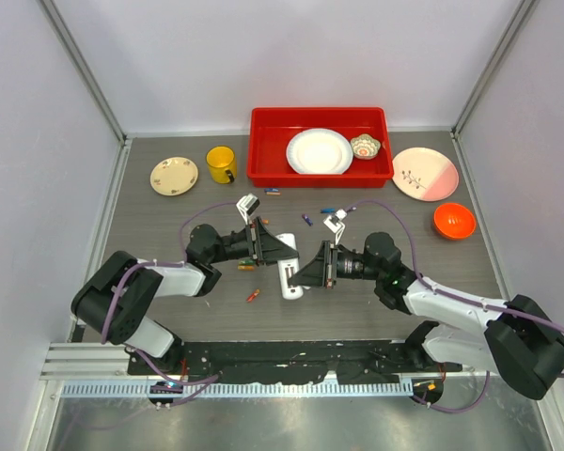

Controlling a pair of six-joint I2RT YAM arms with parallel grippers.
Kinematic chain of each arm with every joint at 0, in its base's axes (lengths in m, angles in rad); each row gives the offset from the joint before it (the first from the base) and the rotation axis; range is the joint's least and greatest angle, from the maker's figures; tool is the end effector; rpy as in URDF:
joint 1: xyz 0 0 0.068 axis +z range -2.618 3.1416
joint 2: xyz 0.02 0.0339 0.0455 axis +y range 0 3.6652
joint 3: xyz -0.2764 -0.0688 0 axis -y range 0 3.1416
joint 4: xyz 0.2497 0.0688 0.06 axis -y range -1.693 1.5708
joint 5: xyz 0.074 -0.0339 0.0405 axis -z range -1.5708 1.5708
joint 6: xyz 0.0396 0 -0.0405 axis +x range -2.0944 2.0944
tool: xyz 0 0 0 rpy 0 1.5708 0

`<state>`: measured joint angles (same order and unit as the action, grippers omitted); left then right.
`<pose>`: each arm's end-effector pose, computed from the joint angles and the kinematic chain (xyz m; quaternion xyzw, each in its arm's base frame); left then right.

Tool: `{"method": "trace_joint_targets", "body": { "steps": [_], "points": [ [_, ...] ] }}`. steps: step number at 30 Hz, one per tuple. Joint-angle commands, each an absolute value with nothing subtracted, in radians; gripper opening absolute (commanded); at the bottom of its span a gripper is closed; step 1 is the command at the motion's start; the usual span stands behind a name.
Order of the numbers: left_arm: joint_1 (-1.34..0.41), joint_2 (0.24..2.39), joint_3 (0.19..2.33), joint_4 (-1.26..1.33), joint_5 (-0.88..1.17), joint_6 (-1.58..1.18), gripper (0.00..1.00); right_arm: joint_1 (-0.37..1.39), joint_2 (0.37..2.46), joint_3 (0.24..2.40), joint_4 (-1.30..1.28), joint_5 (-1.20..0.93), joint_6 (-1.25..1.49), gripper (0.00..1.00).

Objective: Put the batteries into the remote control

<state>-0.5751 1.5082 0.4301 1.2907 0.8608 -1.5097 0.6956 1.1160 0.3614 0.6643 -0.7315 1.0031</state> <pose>0.2113 -0.1727 0.2188 0.0327 0.6559 -0.7428 0.1302 0.1555 0.1643 0.2251 -0.1328 0.7183 0.6473 0.2177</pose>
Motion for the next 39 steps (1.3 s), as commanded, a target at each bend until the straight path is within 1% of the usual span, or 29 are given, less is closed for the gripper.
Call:
{"method": "trace_joint_targets", "body": {
  "steps": [1, 3, 5, 7, 9, 10, 12, 13, 15, 16, 18, 19, 21, 22, 25, 26, 28, 29, 30, 33, 34, 36, 39],
  "points": [
    [-0.591, 1.500, 0.465, 1.326, 0.904, -1.468, 0.28, 0.684, 1.088, 0.417, 0.623, -0.738, 0.960, 0.01],
    [-0.598, 1.490, 0.469, 1.260, 0.900, -1.422, 0.22, 0.684, 1.089, 0.422, 0.614, -0.741, 0.951, 0.01],
    [-0.609, 1.470, 0.474, 1.191, 0.903, -1.390, 0.19, 0.684, 1.092, 0.431, 0.592, -0.742, 0.937, 0.01],
    [-0.614, 1.450, 0.479, 1.151, 0.900, -1.353, 0.11, 0.683, 1.092, 0.437, 0.571, -0.742, 0.930, 0.01],
    [-0.614, 1.439, 0.476, 1.105, 0.887, -1.338, 0.00, 0.681, 1.089, 0.442, 0.554, -0.744, 0.919, 0.01],
    [-0.614, 1.433, 0.472, 1.097, 0.881, -1.330, 0.00, 0.680, 1.088, 0.448, 0.536, -0.744, 0.916, 0.07],
    [-0.614, 1.414, 0.462, 1.082, 0.844, -1.319, 0.00, 0.672, 1.074, 0.456, 0.512, -0.736, 0.904, 0.32],
    [-0.614, 1.405, 0.460, 1.063, 0.827, -1.309, 0.00, 0.667, 1.066, 0.471, 0.468, -0.727, 0.891, 0.48],
    [-0.614, 1.365, 0.456, 0.968, 0.761, -1.249, 0.00, 0.660, 1.042, 0.497, 0.395, -0.707, 0.856, 0.56],
    [-0.614, 1.346, 0.453, 0.941, 0.735, -1.224, 0.00, 0.658, 1.013, 0.543, 0.288, -0.684, 0.800, 0.59],
    [-0.611, 1.286, 0.449, 0.869, 0.649, -1.168, 0.00, 0.647, 0.982, 0.610, 0.146, -0.652, 0.715, 0.61],
    [-0.601, 1.264, 0.448, 0.818, 0.623, -1.155, 0.00, 0.644, 0.944, 0.686, 0.001, -0.599, 0.631, 0.63],
    [-0.586, 1.199, 0.434, 0.790, 0.569, -1.131, 0.00, 0.637, 0.911, 0.753, -0.139, -0.534, 0.554, 0.64],
    [-0.568, 1.178, 0.430, 0.766, 0.527, -1.129, 0.00, 0.638, 0.893, 0.812, -0.255, -0.441, 0.493, 0.64],
    [-0.526, 1.111, 0.397, 0.720, 0.467, -1.137, 0.00, 0.638, 0.874, 0.836, -0.368, -0.245, 0.463, 0.64],
    [-0.516, 1.097, 0.387, 0.712, 0.462, -1.143, 0.00, 0.638, 0.874, 0.825, -0.379, -0.109, 0.471, 0.64],
    [-0.490, 1.071, 0.358, 0.712, 0.459, -1.173, 0.00, 0.638, 0.894, 0.783, -0.390, 0.018, 0.480, 0.60],
    [-0.483, 1.066, 0.345, 0.719, 0.462, -1.186, 0.00, 0.640, 0.925, 0.769, -0.393, 0.170, 0.485, 0.59],
    [-0.474, 1.059, 0.316, 0.733, 0.466, -1.202, 0.00, 0.638, 0.943, 0.756, -0.394, 0.222, 0.486, 0.58],
    [-0.433, 1.035, 0.249, 0.784, 0.474, -1.284, 0.00, 0.640, 0.986, 0.704, -0.321, 0.323, 0.476, 0.58],
    [-0.404, 1.029, 0.233, 0.805, 0.479, -1.334, 0.00, 0.640, 0.997, 0.689, -0.269, 0.324, 0.476, 0.58],
    [-0.371, 1.020, 0.194, 0.822, 0.488, -1.386, 0.00, 0.640, 1.050, 0.699, -0.247, 0.350, 0.476, 0.58],
    [-0.328, 1.009, 0.161, 0.896, 0.503, -1.472, 0.00, 0.640, 1.127, 0.761, -0.261, 0.425, 0.466, 0.63]
  ]
}}
